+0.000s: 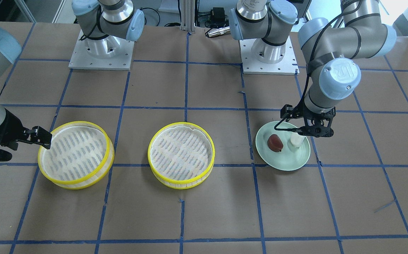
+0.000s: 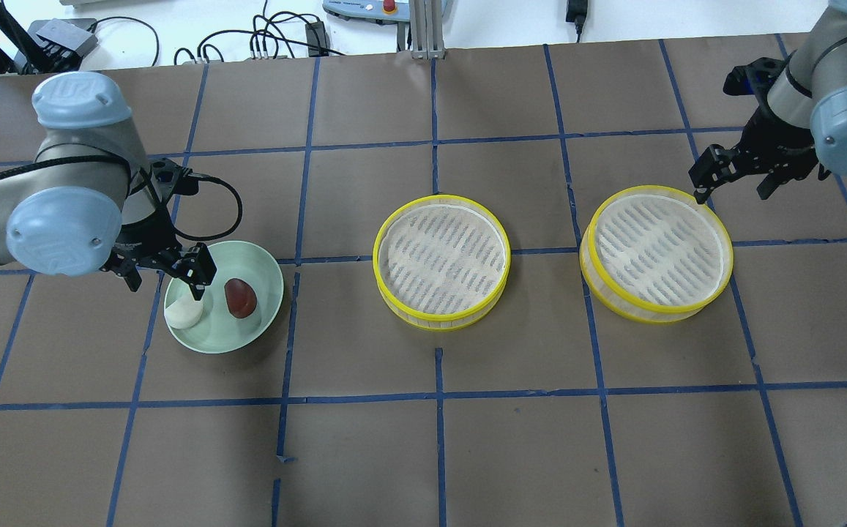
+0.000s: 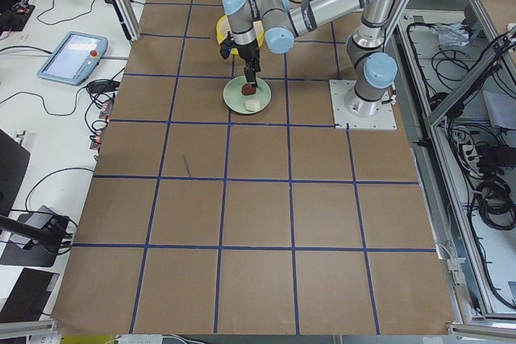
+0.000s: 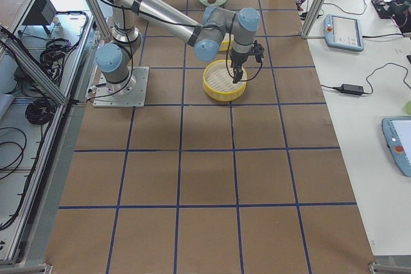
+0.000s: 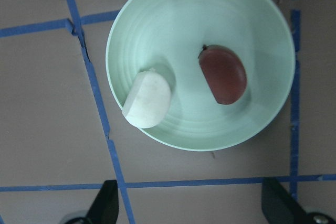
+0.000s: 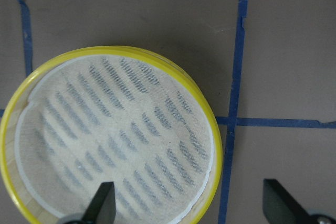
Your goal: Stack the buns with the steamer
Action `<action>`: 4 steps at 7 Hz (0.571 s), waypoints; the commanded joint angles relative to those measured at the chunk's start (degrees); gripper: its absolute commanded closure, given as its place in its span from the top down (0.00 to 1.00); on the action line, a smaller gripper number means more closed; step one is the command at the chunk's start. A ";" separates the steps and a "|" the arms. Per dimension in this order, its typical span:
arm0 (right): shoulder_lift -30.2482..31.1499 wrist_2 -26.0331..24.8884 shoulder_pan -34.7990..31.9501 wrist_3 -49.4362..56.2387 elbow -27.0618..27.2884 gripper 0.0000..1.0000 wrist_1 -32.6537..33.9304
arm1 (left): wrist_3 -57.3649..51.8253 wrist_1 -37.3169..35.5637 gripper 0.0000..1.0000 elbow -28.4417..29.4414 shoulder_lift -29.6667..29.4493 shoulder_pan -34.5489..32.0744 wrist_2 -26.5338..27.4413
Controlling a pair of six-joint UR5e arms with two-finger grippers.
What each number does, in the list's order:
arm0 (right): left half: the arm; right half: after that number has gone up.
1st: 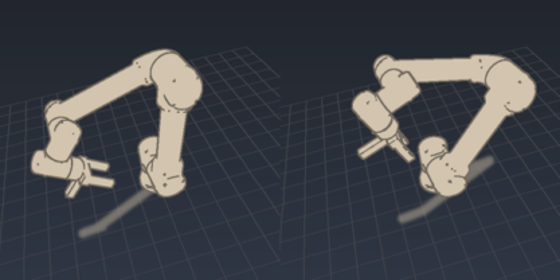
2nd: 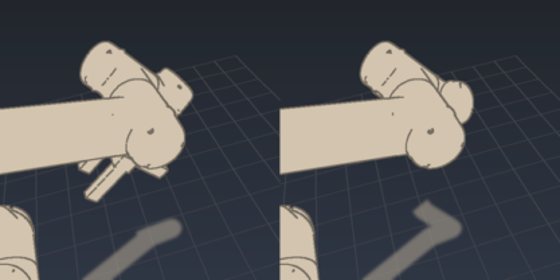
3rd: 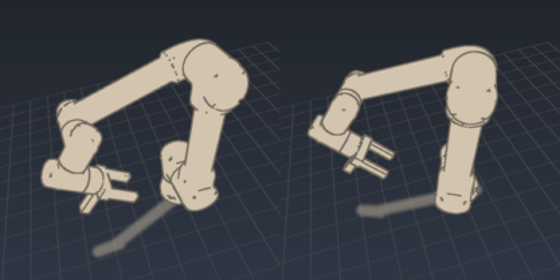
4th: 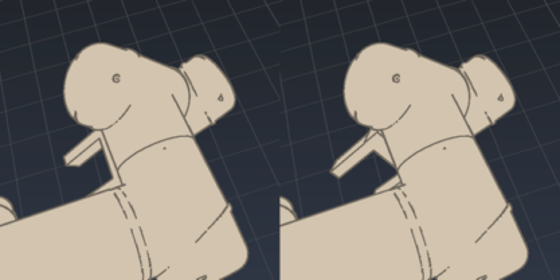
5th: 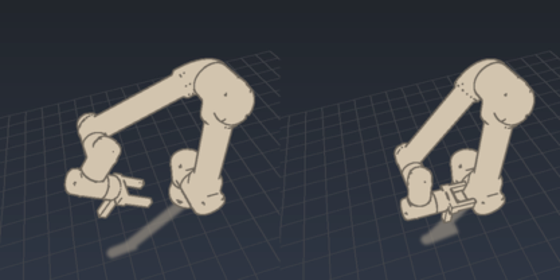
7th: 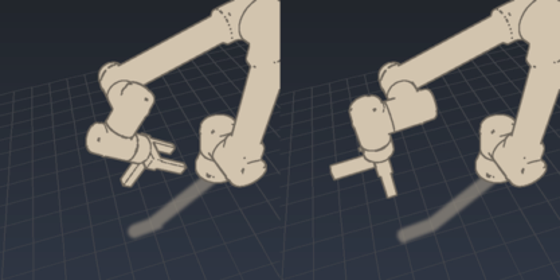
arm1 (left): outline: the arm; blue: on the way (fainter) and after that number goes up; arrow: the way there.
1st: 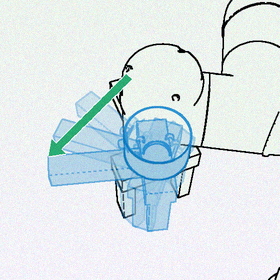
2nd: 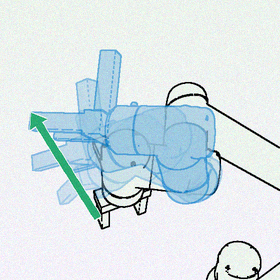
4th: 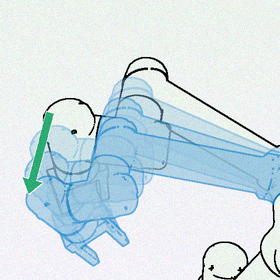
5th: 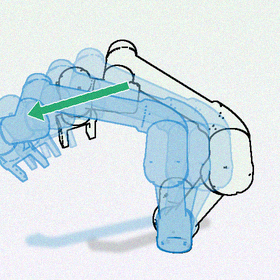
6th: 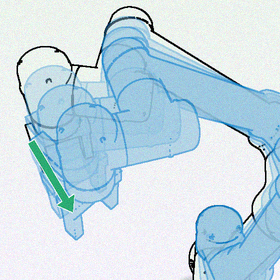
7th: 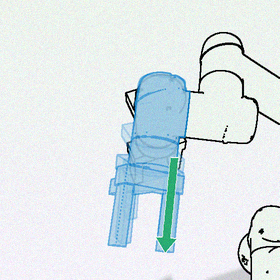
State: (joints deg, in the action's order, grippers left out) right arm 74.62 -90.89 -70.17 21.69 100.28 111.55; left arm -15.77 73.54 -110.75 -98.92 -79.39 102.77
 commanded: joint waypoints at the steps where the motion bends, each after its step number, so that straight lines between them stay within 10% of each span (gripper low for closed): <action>1: -3.41 0.01 3.52 0.37 1.58 0.99 0.95 | -0.22 -4.70 0.95 -0.34 -6.43 0.64 0.41; 4: -5.18 0.79 3.98 0.72 5.98 0.70 9.21 | -0.40 -6.03 0.66 -1.75 -8.13 0.64 1.11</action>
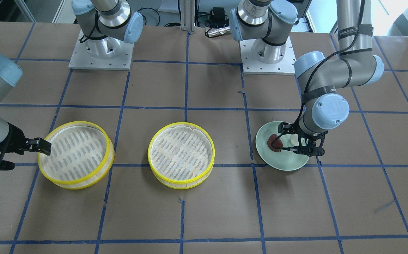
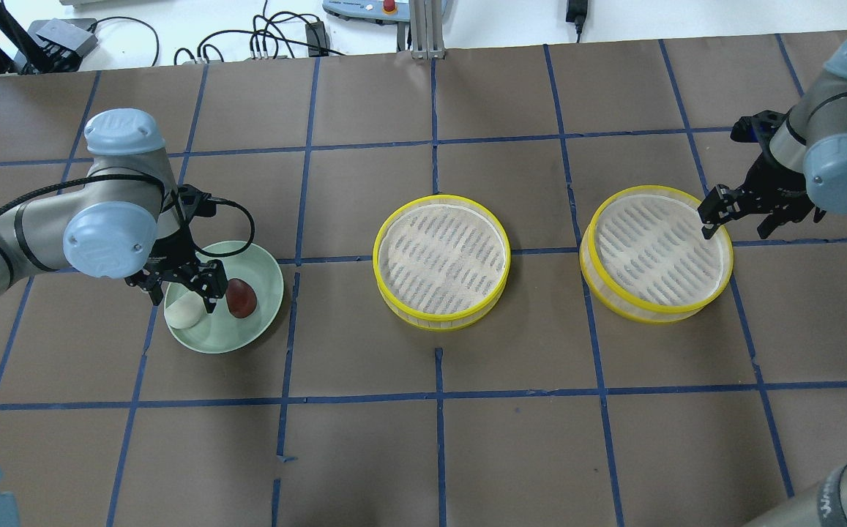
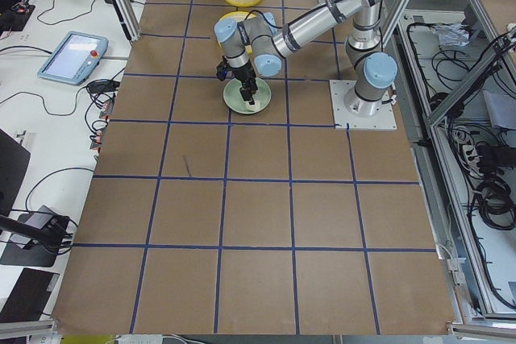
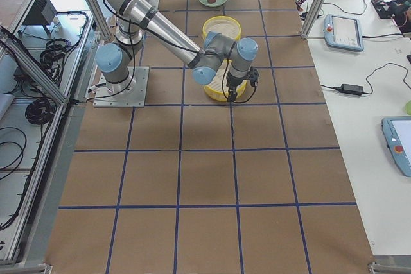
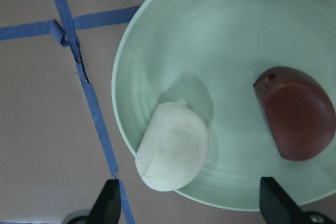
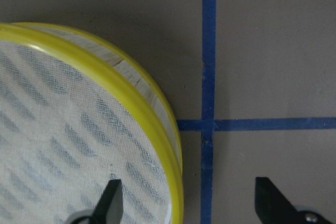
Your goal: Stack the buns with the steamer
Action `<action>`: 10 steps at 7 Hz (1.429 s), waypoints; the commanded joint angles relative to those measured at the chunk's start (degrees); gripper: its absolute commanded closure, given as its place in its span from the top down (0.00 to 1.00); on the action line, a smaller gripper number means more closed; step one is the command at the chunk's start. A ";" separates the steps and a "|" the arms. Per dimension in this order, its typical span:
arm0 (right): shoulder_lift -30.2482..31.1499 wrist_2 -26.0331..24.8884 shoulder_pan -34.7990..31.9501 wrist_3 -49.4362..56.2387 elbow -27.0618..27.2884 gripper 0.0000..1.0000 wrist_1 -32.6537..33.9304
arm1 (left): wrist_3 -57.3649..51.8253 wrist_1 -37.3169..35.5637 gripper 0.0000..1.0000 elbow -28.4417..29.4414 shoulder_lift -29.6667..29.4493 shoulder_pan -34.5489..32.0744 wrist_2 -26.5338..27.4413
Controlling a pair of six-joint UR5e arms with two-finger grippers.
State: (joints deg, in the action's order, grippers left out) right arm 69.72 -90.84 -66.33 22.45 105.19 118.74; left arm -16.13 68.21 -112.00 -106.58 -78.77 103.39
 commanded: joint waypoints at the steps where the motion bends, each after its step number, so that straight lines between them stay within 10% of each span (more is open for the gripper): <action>1: -0.46 0.58 0.15 0.05 1.59 0.54 1.94 | -0.04 -0.71 0.40 -0.59 -0.47 0.02 2.23; 3: -0.47 0.58 0.15 0.05 2.21 0.30 2.37 | 0.65 -0.79 0.02 -0.85 -0.47 0.02 2.08; 7: 0.59 0.22 0.24 0.23 1.77 0.21 1.85 | 5.85 -2.90 0.00 1.34 3.73 -1.12 0.76; 10: 0.59 -0.21 0.24 0.41 1.60 0.08 1.85 | 13.07 -0.27 0.00 6.35 7.35 -9.77 -11.60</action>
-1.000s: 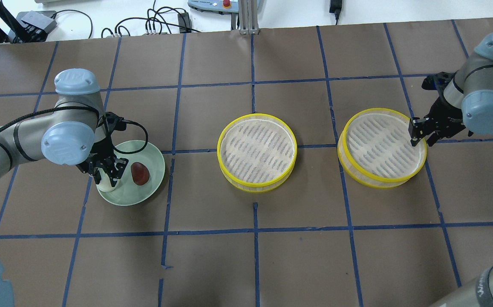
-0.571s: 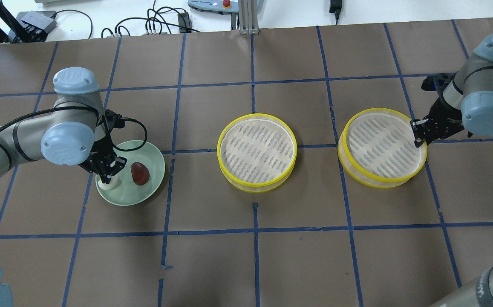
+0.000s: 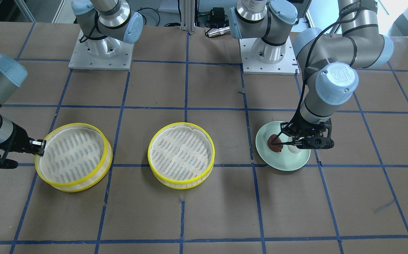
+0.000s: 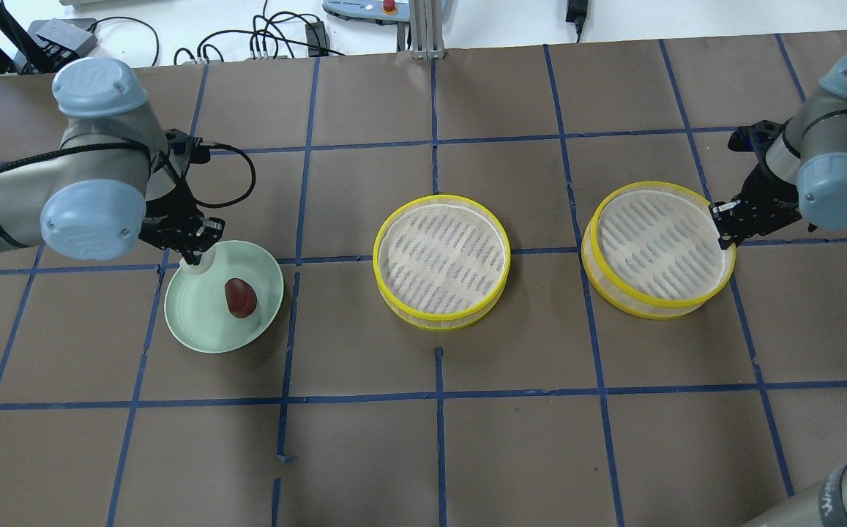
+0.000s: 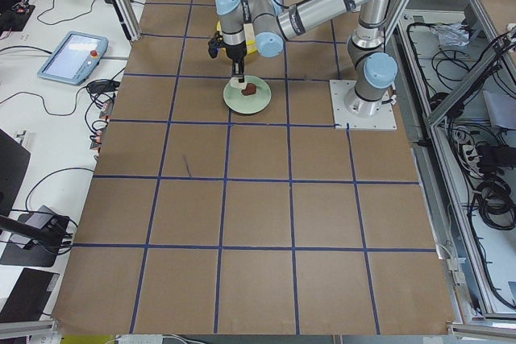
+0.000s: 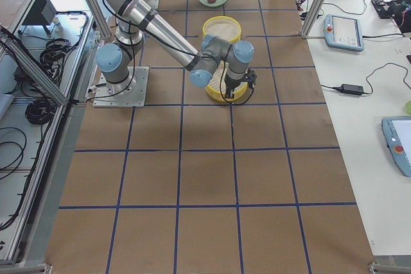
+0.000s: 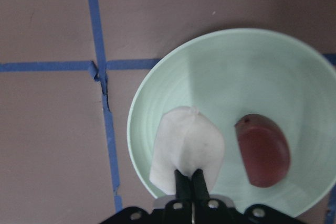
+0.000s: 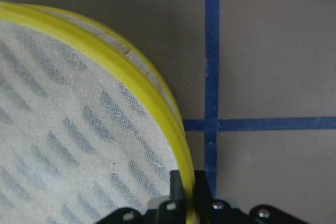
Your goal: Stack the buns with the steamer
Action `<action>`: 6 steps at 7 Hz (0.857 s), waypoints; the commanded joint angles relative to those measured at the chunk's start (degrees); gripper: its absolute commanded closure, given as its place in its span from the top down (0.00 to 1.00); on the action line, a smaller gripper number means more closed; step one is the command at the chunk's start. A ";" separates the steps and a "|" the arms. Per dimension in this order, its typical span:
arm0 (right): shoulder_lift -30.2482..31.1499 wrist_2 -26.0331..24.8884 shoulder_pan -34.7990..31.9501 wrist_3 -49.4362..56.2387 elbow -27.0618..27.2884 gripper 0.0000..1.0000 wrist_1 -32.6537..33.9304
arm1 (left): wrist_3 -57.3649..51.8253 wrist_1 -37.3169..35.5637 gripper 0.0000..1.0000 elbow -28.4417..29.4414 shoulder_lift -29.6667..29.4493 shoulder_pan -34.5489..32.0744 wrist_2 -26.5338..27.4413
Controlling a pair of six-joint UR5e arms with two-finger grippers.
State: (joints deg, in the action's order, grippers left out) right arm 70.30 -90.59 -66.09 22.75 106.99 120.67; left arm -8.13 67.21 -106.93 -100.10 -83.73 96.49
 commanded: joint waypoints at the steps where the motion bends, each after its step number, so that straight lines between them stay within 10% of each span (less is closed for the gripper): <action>1: 0.10 -0.46 0.00 0.10 -0.55 0.07 -0.26 | 12.98 0.03 0.00 1.99 0.09 -10.60 -4.82; 5: 1.06 -0.46 -0.09 -0.59 -2.40 0.07 -1.66 | 28.04 -17.24 0.01 5.07 -10.00 -25.75 -13.79; 6: 3.42 -0.38 -0.18 -1.12 -2.14 0.07 -1.93 | 31.30 -17.63 0.47 4.98 -10.46 -26.30 -13.79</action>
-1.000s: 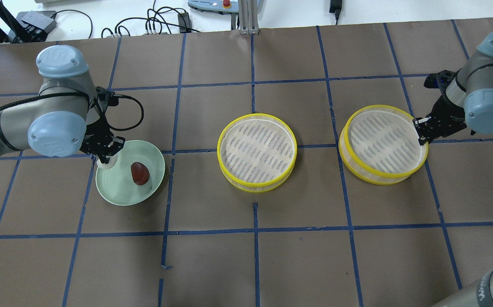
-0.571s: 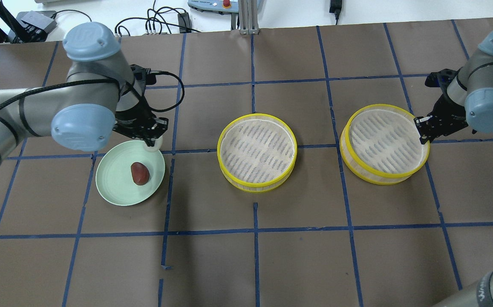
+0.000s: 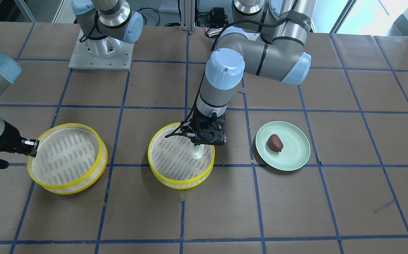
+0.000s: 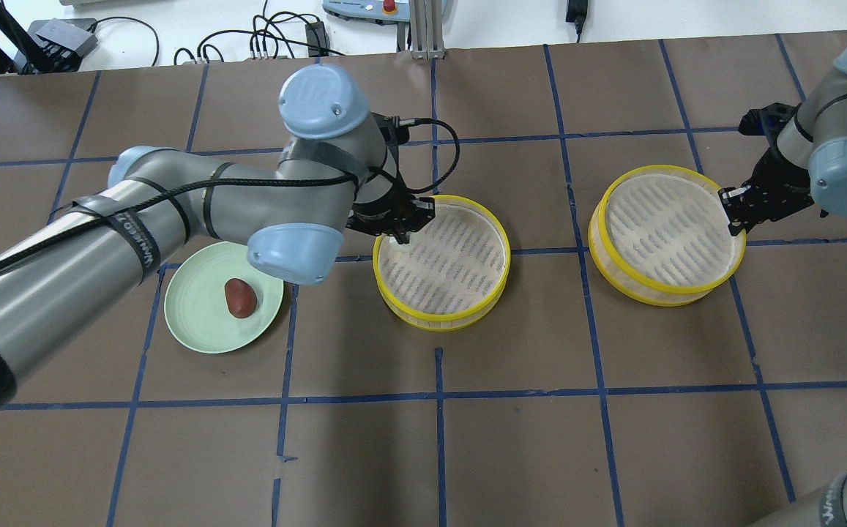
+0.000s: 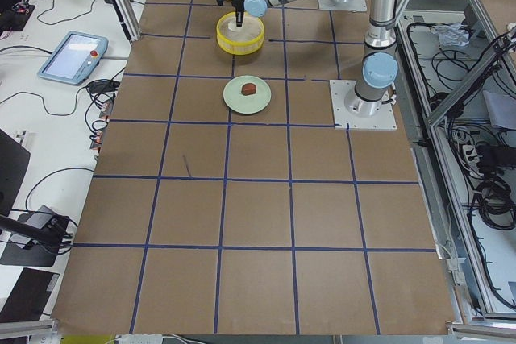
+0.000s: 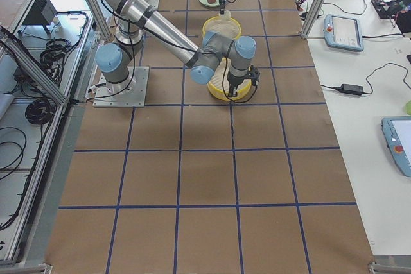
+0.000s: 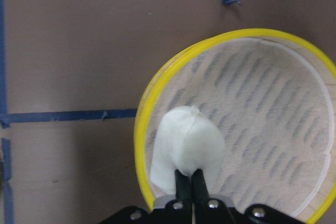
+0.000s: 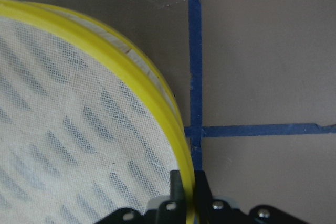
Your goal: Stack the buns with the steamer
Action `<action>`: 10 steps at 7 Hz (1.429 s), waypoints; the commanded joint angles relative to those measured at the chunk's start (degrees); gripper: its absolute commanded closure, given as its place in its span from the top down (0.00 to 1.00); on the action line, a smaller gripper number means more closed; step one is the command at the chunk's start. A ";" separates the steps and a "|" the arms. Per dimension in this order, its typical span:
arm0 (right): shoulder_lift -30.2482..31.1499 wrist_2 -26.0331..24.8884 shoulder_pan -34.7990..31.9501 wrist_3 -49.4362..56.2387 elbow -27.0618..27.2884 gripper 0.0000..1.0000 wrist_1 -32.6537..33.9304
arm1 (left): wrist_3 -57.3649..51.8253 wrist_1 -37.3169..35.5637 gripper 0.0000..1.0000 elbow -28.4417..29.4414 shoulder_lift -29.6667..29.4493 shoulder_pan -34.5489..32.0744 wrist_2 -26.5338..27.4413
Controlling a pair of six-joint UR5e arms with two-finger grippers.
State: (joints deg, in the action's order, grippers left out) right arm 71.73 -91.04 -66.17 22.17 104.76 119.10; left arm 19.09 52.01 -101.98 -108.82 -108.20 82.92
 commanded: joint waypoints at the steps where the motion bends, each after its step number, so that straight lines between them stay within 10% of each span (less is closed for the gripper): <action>1: 3.40 0.16 -0.62 -2.81 0.01 0.07 -1.75 | 4.81 -2.62 0.99 0.03 -1.66 -1.93 0.31; 4: 8.05 0.78 -4.91 -12.55 -0.08 0.08 -6.66 | 2.81 -1.92 1.00 0.03 0.62 -1.14 0.92; 10: 8.60 0.87 -27.31 -49.44 -3.77 0.08 -12.31 | -26.36 6.96 1.00 -13.05 7.49 25.62 5.41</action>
State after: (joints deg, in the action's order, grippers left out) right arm 80.67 -90.21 -88.72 -19.21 101.01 106.80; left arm -3.10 58.80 -111.87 -101.29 -88.83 88.36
